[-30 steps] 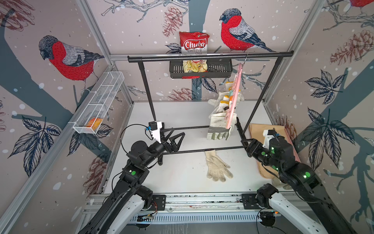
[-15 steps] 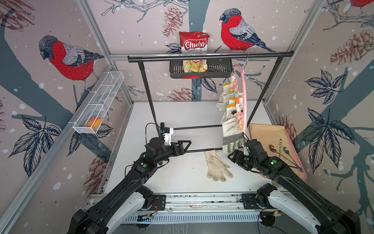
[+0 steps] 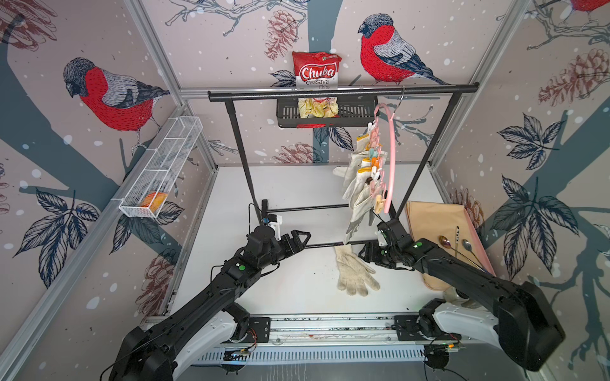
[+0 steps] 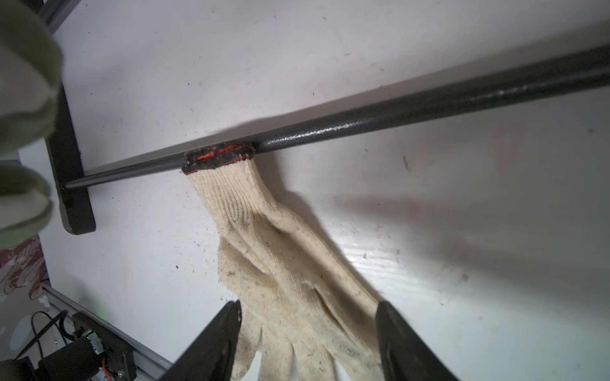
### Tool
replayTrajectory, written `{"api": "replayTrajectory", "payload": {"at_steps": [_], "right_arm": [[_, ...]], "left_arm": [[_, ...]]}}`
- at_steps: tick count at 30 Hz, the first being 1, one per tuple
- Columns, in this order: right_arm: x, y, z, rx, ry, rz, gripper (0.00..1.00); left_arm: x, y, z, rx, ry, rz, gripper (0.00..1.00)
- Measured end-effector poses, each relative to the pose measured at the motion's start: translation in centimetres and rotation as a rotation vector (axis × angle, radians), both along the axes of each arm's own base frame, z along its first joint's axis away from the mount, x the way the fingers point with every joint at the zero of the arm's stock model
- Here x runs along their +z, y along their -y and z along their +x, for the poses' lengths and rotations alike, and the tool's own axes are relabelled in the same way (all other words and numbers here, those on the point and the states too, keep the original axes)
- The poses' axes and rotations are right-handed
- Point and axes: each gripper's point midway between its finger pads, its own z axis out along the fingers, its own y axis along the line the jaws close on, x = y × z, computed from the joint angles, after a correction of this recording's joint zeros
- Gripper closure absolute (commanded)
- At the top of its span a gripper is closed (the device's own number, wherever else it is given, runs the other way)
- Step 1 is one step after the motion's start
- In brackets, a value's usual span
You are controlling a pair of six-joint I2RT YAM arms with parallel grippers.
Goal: Clip the gloves onto a hanger to dry
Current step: Pick up the glove from the center of the board.
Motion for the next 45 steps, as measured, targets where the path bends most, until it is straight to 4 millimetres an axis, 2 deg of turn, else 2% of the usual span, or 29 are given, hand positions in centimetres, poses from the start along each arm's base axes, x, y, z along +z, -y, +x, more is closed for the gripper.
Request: {"api": "replayTrajectory", "payload": {"at_steps": [7, 10, 16, 21, 23, 25, 27, 29, 32, 34, 37, 41, 45], "right_arm": [[-1.9, -1.1, 0.8, 0.081, -0.005, -0.067, 0.32], [-1.9, -1.6, 2.1, 0.095, 0.026, -0.078, 0.33], [-1.9, -3.4, 5.4, 0.126, 0.084, -0.076, 0.42], [-2.9, -5.1, 5.6, 0.185, 0.062, -0.059, 0.47], [-3.3, -5.6, 5.5, 0.205, 0.053, -0.052, 0.51], [-3.6, -6.1, 5.4, 0.227, 0.046, -0.045, 0.61], [-3.8, -6.5, 5.3, 0.239, 0.042, -0.041, 0.74], [-3.6, -6.8, 5.4, 0.245, 0.046, -0.033, 0.80], [-2.7, -7.0, 5.3, 0.252, 0.070, -0.021, 0.87], [-1.4, -7.0, 5.1, 0.254, 0.099, -0.008, 0.92], [0.8, -6.6, 3.7, 0.265, 0.143, 0.016, 1.00], [4.1, -5.2, 1.4, 0.247, 0.193, 0.059, 1.00], [7.7, -3.5, -0.3, 0.193, 0.249, 0.106, 1.00]], "left_arm": [[-0.8, -0.3, 0.1, 0.029, -0.038, 0.006, 0.11], [-1.2, -0.4, 0.3, 0.041, -0.052, 0.014, 0.12], [-1.1, 0.1, 0.8, 0.034, -0.060, 0.020, 0.13], [-1.0, 0.4, 1.0, 0.021, -0.064, 0.023, 0.15], [-1.1, 0.5, 1.1, 0.019, -0.065, 0.028, 0.17], [-1.1, 0.6, 1.1, 0.015, -0.066, 0.029, 0.21], [-1.1, 0.6, 1.1, 0.013, -0.068, 0.030, 0.29], [-1.0, 0.7, 1.2, 0.011, -0.067, 0.029, 0.39], [-0.5, 0.9, 1.3, -0.001, -0.047, 0.031, 0.56], [0.2, 1.0, 1.5, -0.011, -0.024, 0.032, 0.63], [2.0, 1.4, 1.9, -0.043, 0.046, 0.043, 0.64], [5.2, 2.1, 1.5, -0.140, 0.199, 0.057, 0.64], [8.6, 3.4, 0.4, -0.289, 0.375, 0.071, 0.64]]}}
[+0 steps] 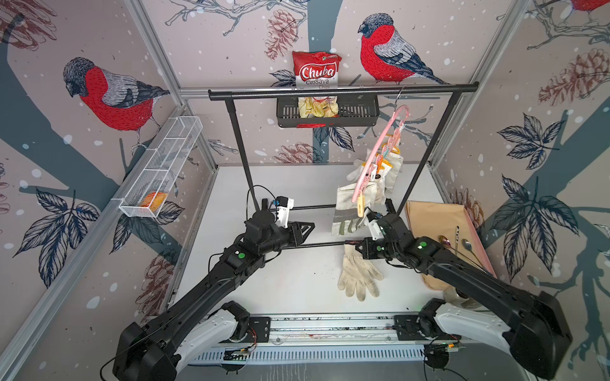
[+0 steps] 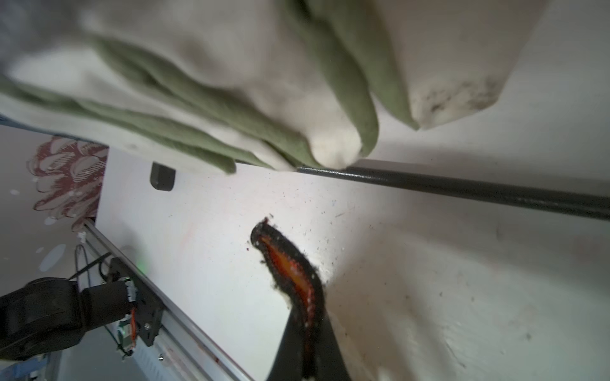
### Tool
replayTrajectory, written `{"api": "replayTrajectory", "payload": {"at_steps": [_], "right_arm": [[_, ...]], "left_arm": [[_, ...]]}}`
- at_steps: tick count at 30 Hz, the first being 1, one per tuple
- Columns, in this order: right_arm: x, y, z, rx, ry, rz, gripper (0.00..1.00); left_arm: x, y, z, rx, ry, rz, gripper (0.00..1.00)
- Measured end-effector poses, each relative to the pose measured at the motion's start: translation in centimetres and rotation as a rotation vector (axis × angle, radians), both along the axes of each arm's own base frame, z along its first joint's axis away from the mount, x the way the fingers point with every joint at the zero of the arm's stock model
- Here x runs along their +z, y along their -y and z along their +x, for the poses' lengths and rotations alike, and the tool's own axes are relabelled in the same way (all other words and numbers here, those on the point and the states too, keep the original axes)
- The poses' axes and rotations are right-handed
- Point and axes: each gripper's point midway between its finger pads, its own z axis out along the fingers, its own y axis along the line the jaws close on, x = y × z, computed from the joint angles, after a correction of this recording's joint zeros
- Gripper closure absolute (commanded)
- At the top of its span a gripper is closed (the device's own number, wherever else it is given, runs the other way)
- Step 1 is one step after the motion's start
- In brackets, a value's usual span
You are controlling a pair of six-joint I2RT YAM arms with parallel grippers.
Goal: Clip the gloves onto a hanger to dry
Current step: Pick up the glove from the center of the board.
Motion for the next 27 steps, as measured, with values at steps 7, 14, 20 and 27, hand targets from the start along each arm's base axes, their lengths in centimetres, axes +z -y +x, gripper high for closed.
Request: {"api": "replayTrajectory", "payload": {"at_steps": [7, 14, 20, 27], "right_arm": [[6.9, -0.9, -4.5, 0.126, 0.071, 0.148, 1.00], [14.8, -3.0, -9.6, 0.332, 0.171, 0.306, 1.00], [19.1, -4.5, -10.3, 0.375, 0.236, 0.334, 1.00], [20.9, -4.6, -9.3, 0.327, 0.318, 0.333, 1.00]], "left_arm": [[5.3, 1.4, -3.2, -0.251, 0.344, 0.018, 0.52], [8.9, 2.3, -5.8, -0.423, 0.557, -0.012, 0.48], [11.1, 3.2, -8.5, -0.536, 0.638, -0.072, 0.48], [10.4, 5.5, -11.6, -0.674, 0.603, -0.104, 0.48]]}}
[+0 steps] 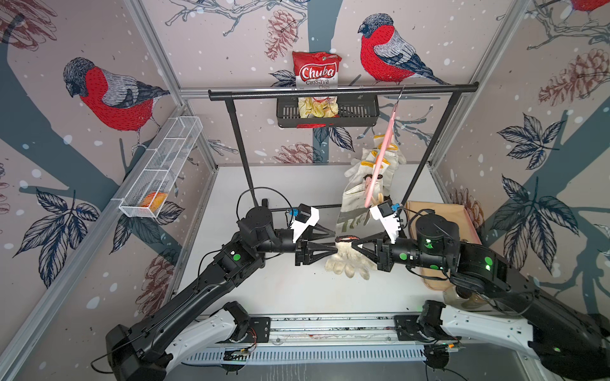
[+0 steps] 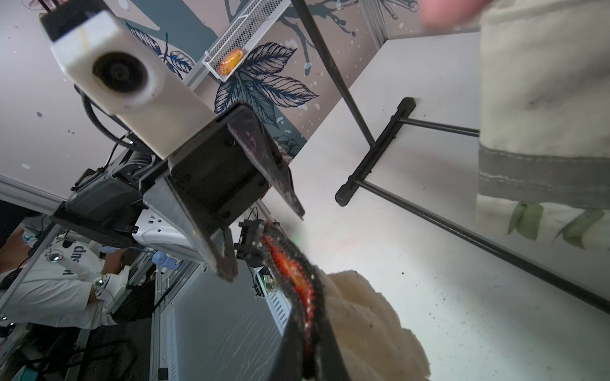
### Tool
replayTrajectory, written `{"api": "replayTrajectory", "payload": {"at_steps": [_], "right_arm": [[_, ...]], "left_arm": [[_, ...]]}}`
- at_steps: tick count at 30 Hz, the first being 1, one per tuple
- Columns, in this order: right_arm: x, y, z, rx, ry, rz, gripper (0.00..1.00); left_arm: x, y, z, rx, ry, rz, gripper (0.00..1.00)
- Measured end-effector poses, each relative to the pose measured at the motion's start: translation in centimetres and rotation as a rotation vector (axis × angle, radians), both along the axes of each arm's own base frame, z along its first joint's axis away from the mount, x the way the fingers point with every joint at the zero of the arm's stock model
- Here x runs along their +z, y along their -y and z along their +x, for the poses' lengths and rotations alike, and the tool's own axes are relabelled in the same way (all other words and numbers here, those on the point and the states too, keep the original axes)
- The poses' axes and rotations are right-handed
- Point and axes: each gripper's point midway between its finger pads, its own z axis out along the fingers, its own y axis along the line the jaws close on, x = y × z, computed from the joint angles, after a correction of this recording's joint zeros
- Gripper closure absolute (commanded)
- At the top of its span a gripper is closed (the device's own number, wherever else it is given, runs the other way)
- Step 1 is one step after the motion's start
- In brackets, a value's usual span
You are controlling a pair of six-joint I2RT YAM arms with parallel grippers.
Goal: Clip the gloves onto a hanger to dry
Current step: Pick up the glove from the center of the board.
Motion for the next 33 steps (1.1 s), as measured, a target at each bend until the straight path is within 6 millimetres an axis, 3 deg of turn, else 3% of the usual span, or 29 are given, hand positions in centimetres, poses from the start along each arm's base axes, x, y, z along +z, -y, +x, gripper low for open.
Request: {"api": "replayTrajectory", "payload": {"at_steps": [8, 12, 16, 21, 23, 25, 26, 28, 33], "right_arm": [[0.9, -0.2, 0.8, -0.040, 0.036, 0.023, 1.00], [1.0, -0.4, 0.8, -0.038, 0.042, 0.030, 1.00], [1.0, -0.5, 0.8, -0.040, 0.045, 0.031, 1.00], [1.2, -0.6, 1.0, -0.047, 0.054, 0.042, 0.99], [1.2, -0.6, 1.1, -0.055, 0.057, 0.041, 0.89], [1.1, -0.6, 1.2, -0.060, 0.057, 0.040, 0.63], [1.0, -0.5, 1.3, -0.065, 0.059, 0.039, 0.58], [1.0, -0.1, 1.4, -0.082, 0.066, 0.041, 0.53], [2.2, 2.7, 1.7, -0.161, 0.080, 0.104, 0.51]], "left_arm": [[-0.6, 1.2, -0.8, -0.021, -0.022, -0.009, 0.54], [-0.5, 1.8, -0.7, -0.018, -0.029, -0.026, 0.68], [-0.3, 1.9, -0.3, 0.004, -0.037, -0.045, 1.00], [0.4, 1.8, -0.3, 0.008, -0.051, -0.083, 1.00], [0.5, 1.8, -0.2, 0.012, -0.053, -0.095, 1.00], [0.6, 1.8, 0.0, 0.024, -0.059, -0.102, 1.00], [0.6, 1.8, 0.1, 0.028, -0.061, -0.103, 1.00], [0.7, 1.8, 0.3, 0.043, -0.056, -0.109, 1.00], [0.9, 1.8, 1.0, 0.084, -0.026, -0.105, 1.00]]}}
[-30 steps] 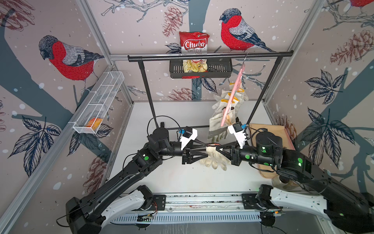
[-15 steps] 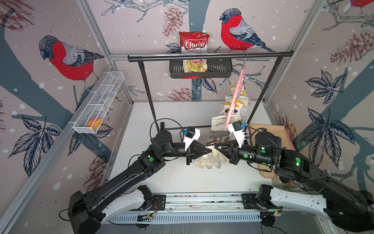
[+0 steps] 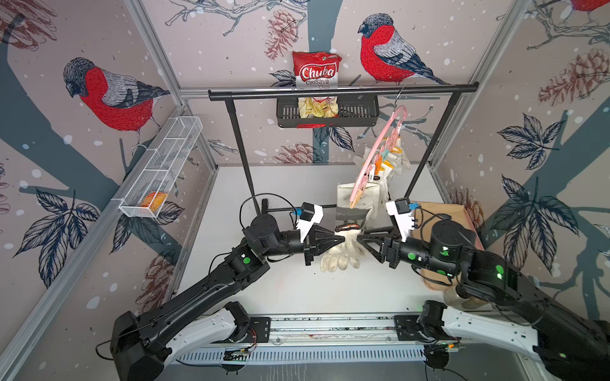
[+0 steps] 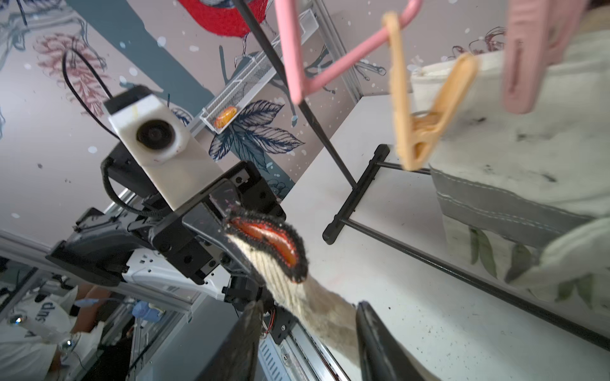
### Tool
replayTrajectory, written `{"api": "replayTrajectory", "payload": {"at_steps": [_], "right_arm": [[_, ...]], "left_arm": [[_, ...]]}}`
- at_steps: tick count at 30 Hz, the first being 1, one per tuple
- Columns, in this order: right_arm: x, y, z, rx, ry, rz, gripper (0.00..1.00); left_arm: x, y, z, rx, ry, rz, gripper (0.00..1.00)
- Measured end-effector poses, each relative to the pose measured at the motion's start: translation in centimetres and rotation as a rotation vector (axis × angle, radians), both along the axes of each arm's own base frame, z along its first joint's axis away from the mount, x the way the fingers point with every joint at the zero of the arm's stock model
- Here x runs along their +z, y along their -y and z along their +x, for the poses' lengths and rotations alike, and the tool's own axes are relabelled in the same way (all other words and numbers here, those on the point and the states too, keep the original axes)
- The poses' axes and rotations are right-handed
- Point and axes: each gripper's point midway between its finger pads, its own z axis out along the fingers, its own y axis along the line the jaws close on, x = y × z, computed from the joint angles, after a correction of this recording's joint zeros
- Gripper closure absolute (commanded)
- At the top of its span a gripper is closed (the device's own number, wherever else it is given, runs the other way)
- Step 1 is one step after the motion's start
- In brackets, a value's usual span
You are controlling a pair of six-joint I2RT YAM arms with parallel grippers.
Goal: Clip the gloves onto a hanger to dry
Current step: Pick up the glove from the center of the board, then open the clamp at the hanger.
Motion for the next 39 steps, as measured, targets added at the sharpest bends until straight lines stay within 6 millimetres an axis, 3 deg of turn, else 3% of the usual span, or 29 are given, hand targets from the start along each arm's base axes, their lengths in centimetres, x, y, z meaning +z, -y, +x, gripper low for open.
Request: {"api": "replayTrajectory", "payload": {"at_steps": [6, 12, 16, 23, 30, 34, 39], "right_arm": [[1.9, 3.0, 2.6, -0.141, 0.028, 0.050, 0.55], [0.8, 3.8, 7.0, -0.222, -0.009, 0.014, 0.52], [0.4, 4.1, 8.7, -0.218, -0.018, 0.036, 0.49], [0.8, 1.8, 9.2, -0.096, -0.024, 0.064, 0.48], [1.4, -0.6, 8.5, 0.007, 0.001, 0.075, 0.47], [1.3, -3.1, 7.7, 0.081, 0.008, 0.053, 0.45], [0.9, -4.1, 8.2, 0.060, 0.032, 0.017, 0.43]], "left_arm": [[-0.8, 0.7, 1.1, 0.026, 0.016, 0.046, 1.00], [-2.3, 1.0, 1.8, 0.050, 0.013, 0.098, 1.00], [-2.9, 1.0, 2.0, 0.056, 0.001, 0.121, 1.00], [-3.0, 0.7, 2.1, 0.073, 0.012, 0.132, 1.00], [-3.2, 0.7, 2.5, 0.096, 0.016, 0.139, 1.00], [-3.3, 0.8, 2.6, 0.096, 0.015, 0.142, 1.00], [-3.3, 0.7, 2.5, 0.097, 0.025, 0.142, 1.00]]}}
